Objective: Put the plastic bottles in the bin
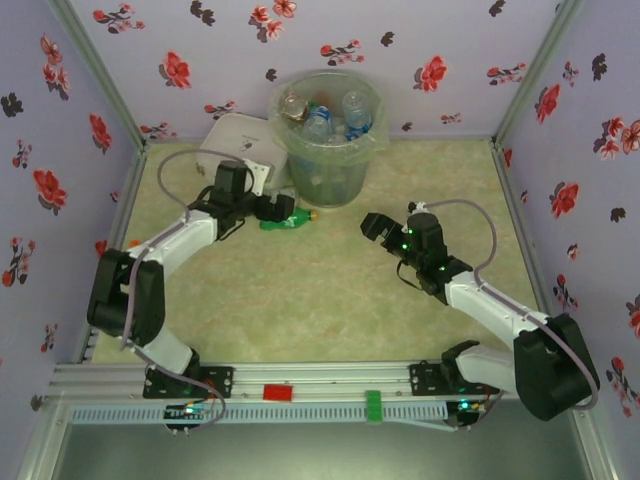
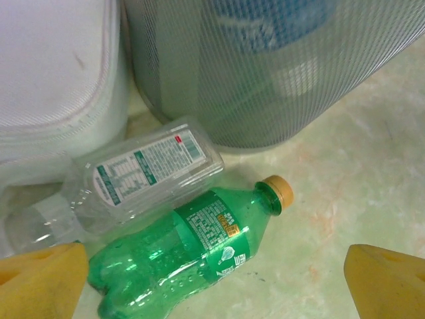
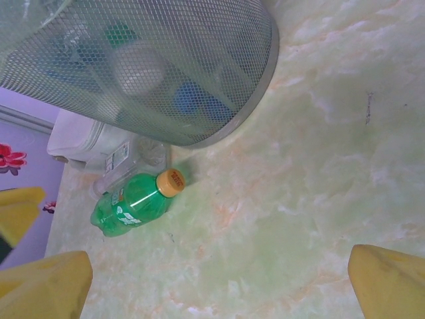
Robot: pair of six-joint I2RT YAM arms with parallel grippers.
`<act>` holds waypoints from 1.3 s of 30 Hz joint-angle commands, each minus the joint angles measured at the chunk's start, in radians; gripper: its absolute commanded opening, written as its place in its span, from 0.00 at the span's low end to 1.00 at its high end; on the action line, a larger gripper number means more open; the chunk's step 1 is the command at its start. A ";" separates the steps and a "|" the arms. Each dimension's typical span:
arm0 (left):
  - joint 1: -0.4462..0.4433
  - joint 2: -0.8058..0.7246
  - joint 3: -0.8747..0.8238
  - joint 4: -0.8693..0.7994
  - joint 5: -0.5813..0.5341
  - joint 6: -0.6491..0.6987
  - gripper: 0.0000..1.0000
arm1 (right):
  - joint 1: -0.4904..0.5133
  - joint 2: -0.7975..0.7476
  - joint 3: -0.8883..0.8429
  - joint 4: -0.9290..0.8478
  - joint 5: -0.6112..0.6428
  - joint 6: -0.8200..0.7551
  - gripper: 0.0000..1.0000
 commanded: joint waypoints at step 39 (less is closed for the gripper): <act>-0.052 0.271 0.057 -0.108 0.057 -0.021 0.84 | 0.025 0.057 -0.022 0.051 0.012 0.051 1.00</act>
